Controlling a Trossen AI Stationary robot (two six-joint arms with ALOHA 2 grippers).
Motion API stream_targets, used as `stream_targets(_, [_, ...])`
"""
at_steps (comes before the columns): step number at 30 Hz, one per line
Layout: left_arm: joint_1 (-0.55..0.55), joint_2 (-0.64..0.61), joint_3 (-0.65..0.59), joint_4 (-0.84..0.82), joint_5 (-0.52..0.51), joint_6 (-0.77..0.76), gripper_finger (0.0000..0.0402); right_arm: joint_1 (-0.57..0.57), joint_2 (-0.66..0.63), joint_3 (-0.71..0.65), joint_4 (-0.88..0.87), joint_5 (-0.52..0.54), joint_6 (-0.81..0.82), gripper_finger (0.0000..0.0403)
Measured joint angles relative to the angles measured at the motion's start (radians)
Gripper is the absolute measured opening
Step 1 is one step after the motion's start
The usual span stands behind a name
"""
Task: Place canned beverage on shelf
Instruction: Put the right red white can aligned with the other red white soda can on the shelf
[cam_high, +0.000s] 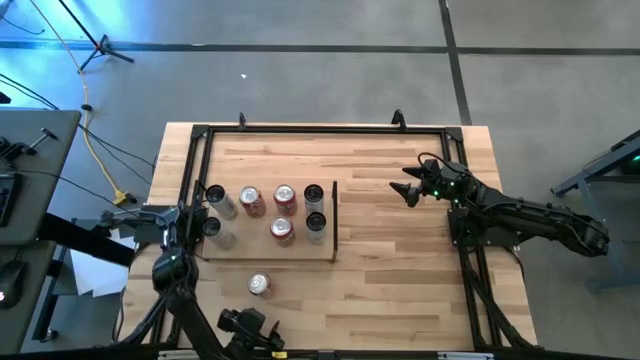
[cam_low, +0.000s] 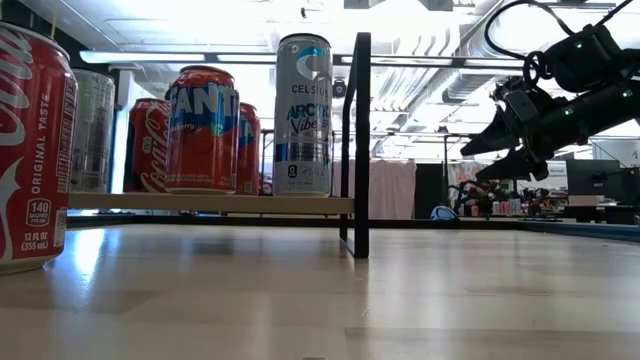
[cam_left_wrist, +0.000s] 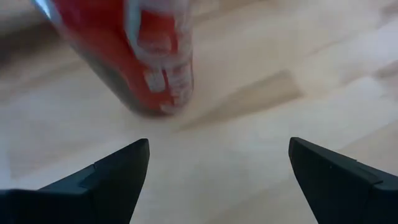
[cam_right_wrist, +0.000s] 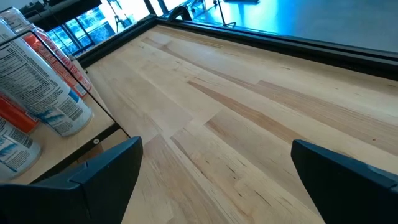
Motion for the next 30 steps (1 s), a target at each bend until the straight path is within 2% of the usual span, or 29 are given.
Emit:
stream_targets(2, [0.011,-0.010,0.038,0.002,-0.014,0.013,0.0361,0.000,0.000,0.000,-0.001,0.000,0.000,0.0399])
stream_targets(9, [0.018,-0.061,0.043,-0.001,-0.094,0.012,0.0361,0.000,0.003,0.000,-0.012,0.000,0.000,0.0399])
stream_targets(13, [0.018,-0.065,0.042,0.000,-0.088,0.010,0.0361,0.000,0.007,0.000,-0.016,0.000,0.000,0.0399])
stream_targets(17, [0.022,-0.065,0.008,-0.001,-0.031,-0.034,0.0361,0.000,0.007,0.000,-0.016,0.000,0.000,0.0399])
stream_targets(20, [0.011,-0.065,-0.007,-0.001,-0.059,-0.105,0.0361,0.000,0.007,0.000,-0.016,0.000,0.000,0.0399])
stream_targets(30, [0.024,-0.065,-0.073,-0.001,-0.056,-0.133,0.0361,0.000,0.007,0.000,-0.016,0.000,0.000,0.0399])
